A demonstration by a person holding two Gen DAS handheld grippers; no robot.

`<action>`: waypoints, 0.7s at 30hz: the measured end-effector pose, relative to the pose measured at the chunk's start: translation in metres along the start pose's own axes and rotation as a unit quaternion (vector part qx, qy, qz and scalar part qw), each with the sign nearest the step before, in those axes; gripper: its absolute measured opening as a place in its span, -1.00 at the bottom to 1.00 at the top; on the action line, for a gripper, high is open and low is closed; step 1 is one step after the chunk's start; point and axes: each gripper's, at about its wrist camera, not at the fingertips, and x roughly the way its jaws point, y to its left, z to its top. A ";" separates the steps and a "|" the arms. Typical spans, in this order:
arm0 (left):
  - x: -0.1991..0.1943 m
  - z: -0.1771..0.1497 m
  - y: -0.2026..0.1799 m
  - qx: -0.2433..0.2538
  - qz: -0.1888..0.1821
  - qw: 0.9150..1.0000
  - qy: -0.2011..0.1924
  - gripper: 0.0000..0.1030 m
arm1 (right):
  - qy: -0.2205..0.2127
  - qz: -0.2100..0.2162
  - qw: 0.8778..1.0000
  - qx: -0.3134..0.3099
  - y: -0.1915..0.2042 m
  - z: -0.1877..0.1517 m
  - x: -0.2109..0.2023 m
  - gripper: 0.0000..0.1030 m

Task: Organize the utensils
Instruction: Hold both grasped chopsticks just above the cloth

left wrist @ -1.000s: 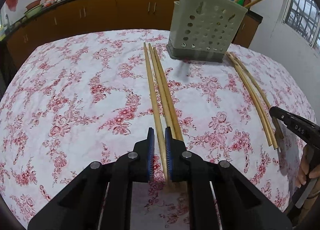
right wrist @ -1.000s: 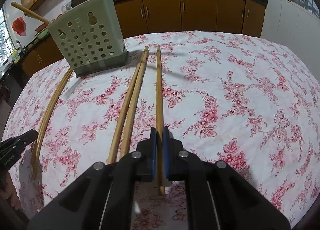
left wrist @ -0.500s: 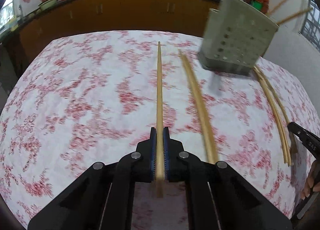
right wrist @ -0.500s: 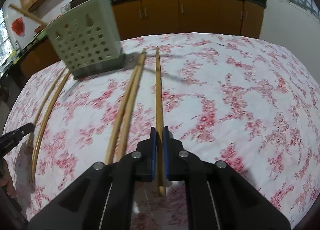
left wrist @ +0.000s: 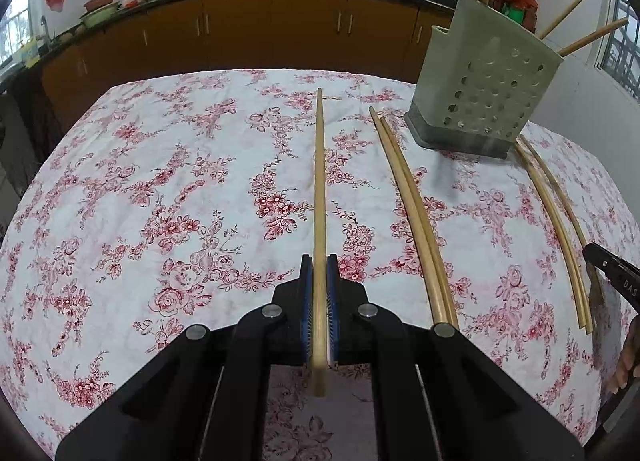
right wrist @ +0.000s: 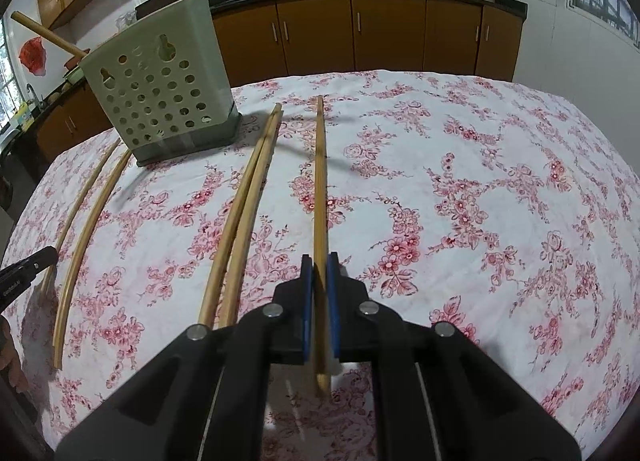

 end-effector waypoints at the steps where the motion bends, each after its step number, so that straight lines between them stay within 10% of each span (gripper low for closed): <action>1: 0.000 0.000 0.001 -0.002 -0.003 1.000 0.000 -0.84 | 0.000 0.000 1.000 0.000 0.000 0.000 0.000 -0.81; 21: -0.001 0.000 0.000 -0.005 -0.008 1.000 0.000 -0.84 | 0.006 0.007 1.000 0.003 -0.004 -0.001 -0.004 -0.81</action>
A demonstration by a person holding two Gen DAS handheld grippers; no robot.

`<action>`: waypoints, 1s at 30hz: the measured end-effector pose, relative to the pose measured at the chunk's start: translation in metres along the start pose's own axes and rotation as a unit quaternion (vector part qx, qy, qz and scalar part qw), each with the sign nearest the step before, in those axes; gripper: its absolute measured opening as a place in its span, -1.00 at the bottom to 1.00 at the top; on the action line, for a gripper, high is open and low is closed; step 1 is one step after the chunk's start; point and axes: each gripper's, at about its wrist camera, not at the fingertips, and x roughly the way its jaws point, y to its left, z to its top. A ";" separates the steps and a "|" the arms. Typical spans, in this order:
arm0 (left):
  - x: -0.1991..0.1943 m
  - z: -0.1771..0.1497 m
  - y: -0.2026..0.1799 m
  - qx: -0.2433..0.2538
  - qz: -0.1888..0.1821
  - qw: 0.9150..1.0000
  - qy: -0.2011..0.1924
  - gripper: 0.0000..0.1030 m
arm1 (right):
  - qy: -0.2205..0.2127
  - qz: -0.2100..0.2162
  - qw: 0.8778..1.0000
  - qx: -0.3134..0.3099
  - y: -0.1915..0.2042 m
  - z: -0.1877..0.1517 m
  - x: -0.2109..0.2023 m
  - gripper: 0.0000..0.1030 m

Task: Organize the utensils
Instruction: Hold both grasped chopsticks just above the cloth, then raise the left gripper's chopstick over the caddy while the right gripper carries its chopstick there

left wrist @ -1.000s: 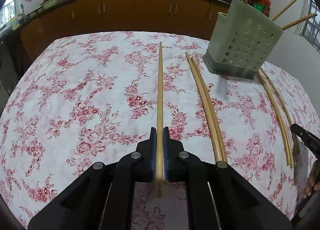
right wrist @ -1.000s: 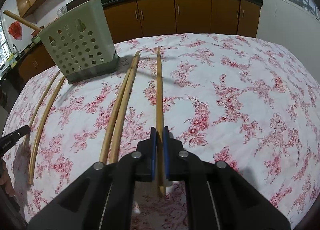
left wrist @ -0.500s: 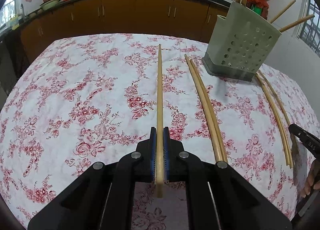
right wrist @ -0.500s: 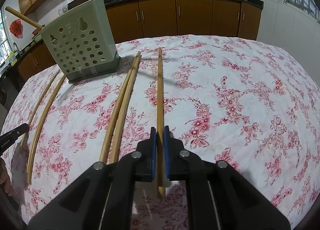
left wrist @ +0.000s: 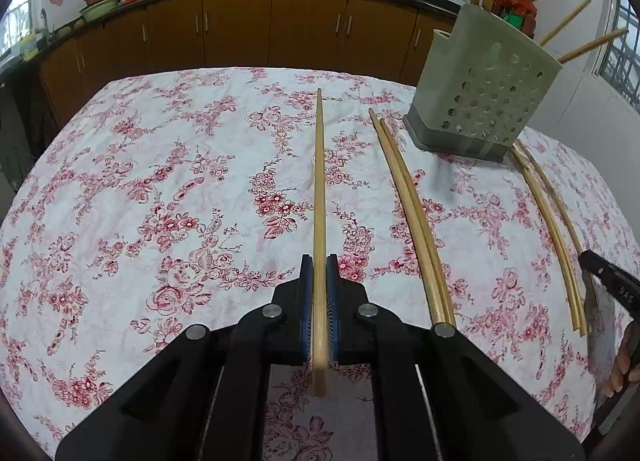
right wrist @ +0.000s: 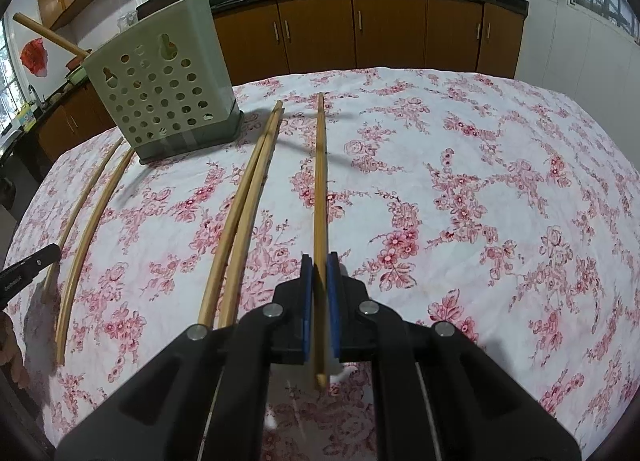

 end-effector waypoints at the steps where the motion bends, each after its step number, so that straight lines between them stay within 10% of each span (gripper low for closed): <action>1: 0.000 -0.001 -0.001 0.003 0.002 1.000 0.000 -0.84 | 0.001 0.001 1.000 0.001 0.000 0.000 0.000 -0.81; 30: -0.009 -0.002 0.001 0.004 0.000 1.000 -0.003 -0.85 | -0.020 0.002 1.000 0.006 -0.005 0.004 -0.014 -0.83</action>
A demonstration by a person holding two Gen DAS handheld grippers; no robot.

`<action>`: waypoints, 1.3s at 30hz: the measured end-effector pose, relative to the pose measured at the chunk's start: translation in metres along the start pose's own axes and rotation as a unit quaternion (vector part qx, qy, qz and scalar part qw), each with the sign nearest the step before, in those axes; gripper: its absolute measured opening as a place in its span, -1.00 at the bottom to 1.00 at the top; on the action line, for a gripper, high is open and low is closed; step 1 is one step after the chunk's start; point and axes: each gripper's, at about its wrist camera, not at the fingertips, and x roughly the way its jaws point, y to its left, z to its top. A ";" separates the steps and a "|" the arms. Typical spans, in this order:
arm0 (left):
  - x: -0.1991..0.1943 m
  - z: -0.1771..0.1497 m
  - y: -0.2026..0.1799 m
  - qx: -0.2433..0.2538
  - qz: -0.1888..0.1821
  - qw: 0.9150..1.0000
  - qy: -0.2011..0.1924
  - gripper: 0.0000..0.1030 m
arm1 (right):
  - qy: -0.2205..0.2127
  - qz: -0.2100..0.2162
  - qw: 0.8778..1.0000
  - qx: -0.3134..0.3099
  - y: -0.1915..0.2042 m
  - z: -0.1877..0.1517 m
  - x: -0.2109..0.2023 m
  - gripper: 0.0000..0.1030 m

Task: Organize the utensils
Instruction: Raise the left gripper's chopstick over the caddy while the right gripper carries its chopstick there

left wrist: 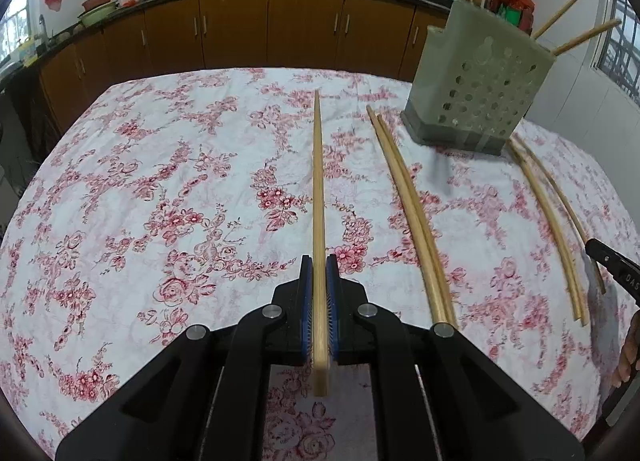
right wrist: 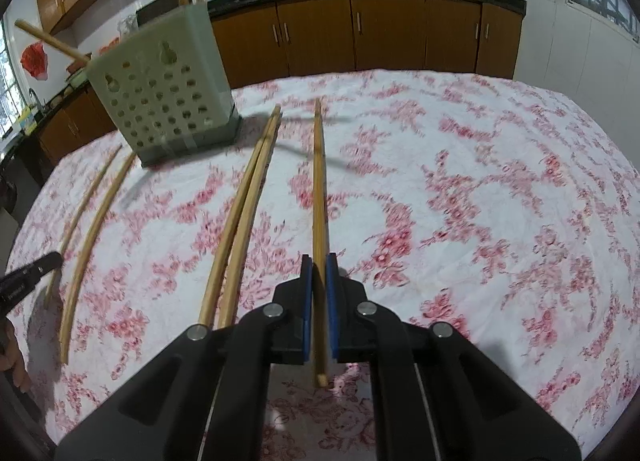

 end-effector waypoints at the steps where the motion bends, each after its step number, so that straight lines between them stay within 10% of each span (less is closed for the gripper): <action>1: -0.005 0.002 0.000 -0.002 -0.002 1.000 -0.007 -0.85 | -0.010 0.001 1.000 0.002 -0.001 0.003 -0.006 -0.83; 19: -0.100 0.058 -0.005 -0.027 -0.034 0.986 -0.164 -0.85 | -0.166 0.022 0.986 -0.001 0.007 0.045 -0.093 -0.83; 39: -0.150 0.093 -0.020 -0.004 -0.055 0.969 -0.240 -0.86 | -0.253 0.037 0.967 -0.009 0.019 0.087 -0.146 -0.84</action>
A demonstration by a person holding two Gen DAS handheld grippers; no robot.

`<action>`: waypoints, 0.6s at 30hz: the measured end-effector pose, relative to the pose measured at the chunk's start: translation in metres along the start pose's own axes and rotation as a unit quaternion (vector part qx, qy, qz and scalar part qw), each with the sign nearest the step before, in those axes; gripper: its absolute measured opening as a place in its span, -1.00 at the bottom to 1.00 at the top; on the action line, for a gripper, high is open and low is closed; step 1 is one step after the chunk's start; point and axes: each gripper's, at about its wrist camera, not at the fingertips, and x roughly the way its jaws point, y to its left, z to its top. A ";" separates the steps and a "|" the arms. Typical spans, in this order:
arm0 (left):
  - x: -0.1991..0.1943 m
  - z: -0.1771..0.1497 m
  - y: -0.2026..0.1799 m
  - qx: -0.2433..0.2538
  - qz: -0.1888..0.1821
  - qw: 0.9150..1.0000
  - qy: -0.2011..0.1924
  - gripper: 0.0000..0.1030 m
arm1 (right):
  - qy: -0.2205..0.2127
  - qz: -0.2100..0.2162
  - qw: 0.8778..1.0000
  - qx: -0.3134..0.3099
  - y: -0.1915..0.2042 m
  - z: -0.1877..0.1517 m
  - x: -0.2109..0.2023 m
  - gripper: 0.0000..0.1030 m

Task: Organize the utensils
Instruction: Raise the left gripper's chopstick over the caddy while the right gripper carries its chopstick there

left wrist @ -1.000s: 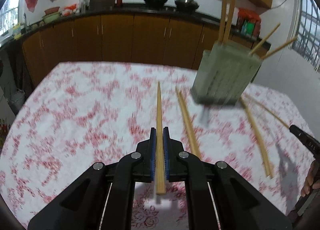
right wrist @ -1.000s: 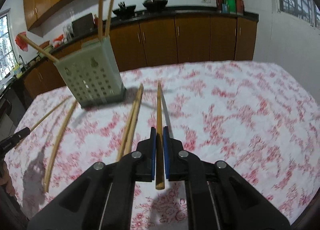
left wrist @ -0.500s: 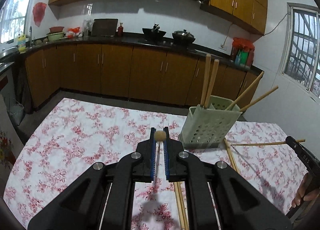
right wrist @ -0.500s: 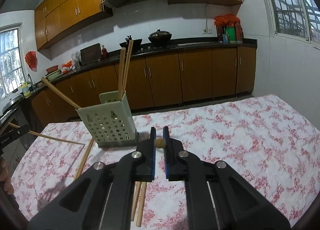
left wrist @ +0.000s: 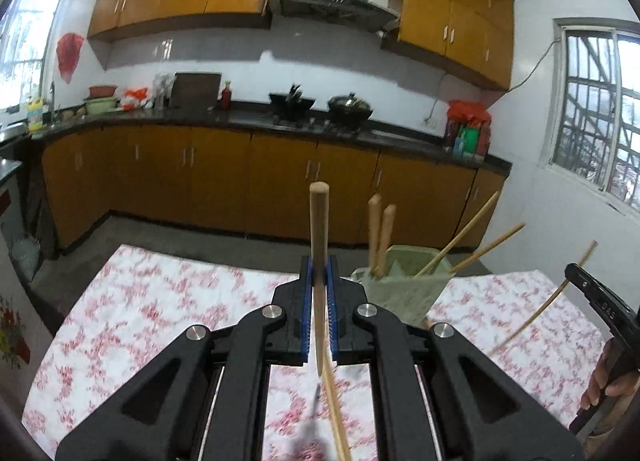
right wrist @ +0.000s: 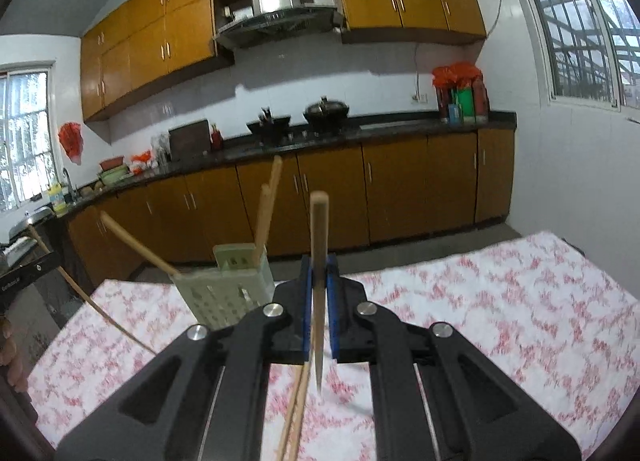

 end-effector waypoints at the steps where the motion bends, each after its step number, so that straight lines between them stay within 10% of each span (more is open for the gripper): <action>1: -0.003 0.004 -0.004 0.001 -0.005 1.000 -0.007 -0.86 | -0.006 0.004 1.000 0.001 0.001 0.005 -0.002 -0.84; 18: 0.001 0.066 -0.059 0.007 -0.048 0.991 -0.128 -0.86 | -0.146 0.065 0.987 0.030 0.036 0.094 -0.005 -0.84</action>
